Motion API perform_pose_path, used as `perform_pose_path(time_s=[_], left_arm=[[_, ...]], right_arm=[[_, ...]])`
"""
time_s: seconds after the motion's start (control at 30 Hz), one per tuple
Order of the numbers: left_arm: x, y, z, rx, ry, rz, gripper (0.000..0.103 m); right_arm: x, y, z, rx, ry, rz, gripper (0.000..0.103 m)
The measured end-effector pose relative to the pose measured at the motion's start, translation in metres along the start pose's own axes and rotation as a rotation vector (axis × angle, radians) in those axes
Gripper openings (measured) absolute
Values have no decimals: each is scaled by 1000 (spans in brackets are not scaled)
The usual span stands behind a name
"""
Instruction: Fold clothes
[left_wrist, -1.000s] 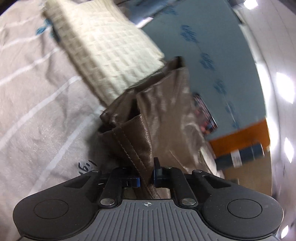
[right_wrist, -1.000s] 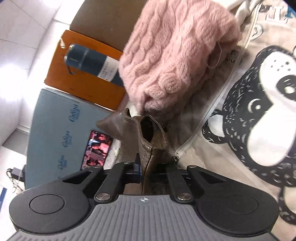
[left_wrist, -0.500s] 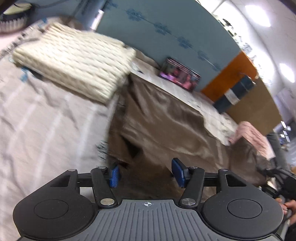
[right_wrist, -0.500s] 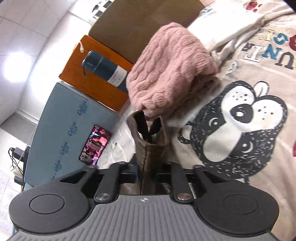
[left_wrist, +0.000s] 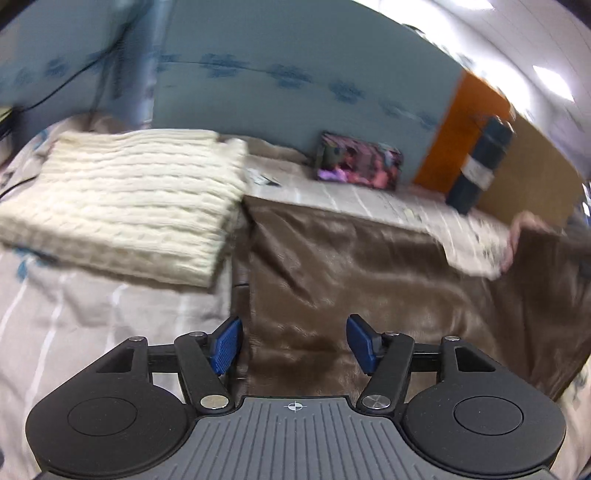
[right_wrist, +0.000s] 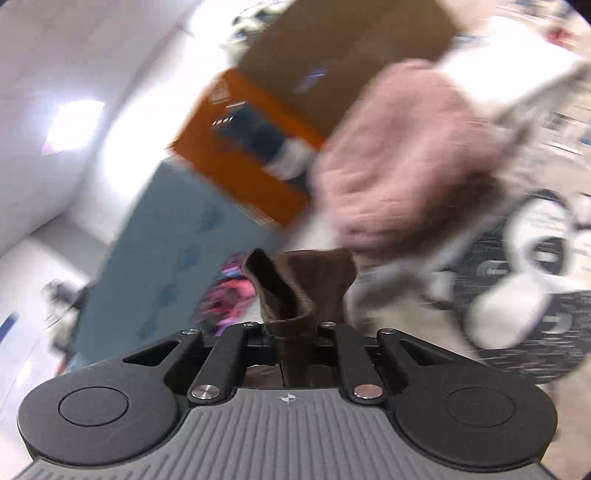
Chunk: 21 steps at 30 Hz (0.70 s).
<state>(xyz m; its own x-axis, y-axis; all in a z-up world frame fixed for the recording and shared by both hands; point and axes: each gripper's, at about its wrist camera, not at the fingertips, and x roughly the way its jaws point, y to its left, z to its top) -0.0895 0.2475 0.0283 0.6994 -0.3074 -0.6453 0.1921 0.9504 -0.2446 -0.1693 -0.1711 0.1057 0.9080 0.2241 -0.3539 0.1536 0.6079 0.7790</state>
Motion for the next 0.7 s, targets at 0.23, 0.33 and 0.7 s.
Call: perform_pose_path(time_s=[0.23, 0.33, 0.7], left_arm=[[3, -2, -2, 47, -6, -20, 45], [3, 3, -1, 27, -4, -43, 45], [-28, 30, 30, -36, -107, 16, 46]], right_arm=[[34, 81, -30, -99, 162, 248, 9], [59, 107, -57, -146, 281, 291, 9], [84, 131, -134, -484, 583, 226, 68]])
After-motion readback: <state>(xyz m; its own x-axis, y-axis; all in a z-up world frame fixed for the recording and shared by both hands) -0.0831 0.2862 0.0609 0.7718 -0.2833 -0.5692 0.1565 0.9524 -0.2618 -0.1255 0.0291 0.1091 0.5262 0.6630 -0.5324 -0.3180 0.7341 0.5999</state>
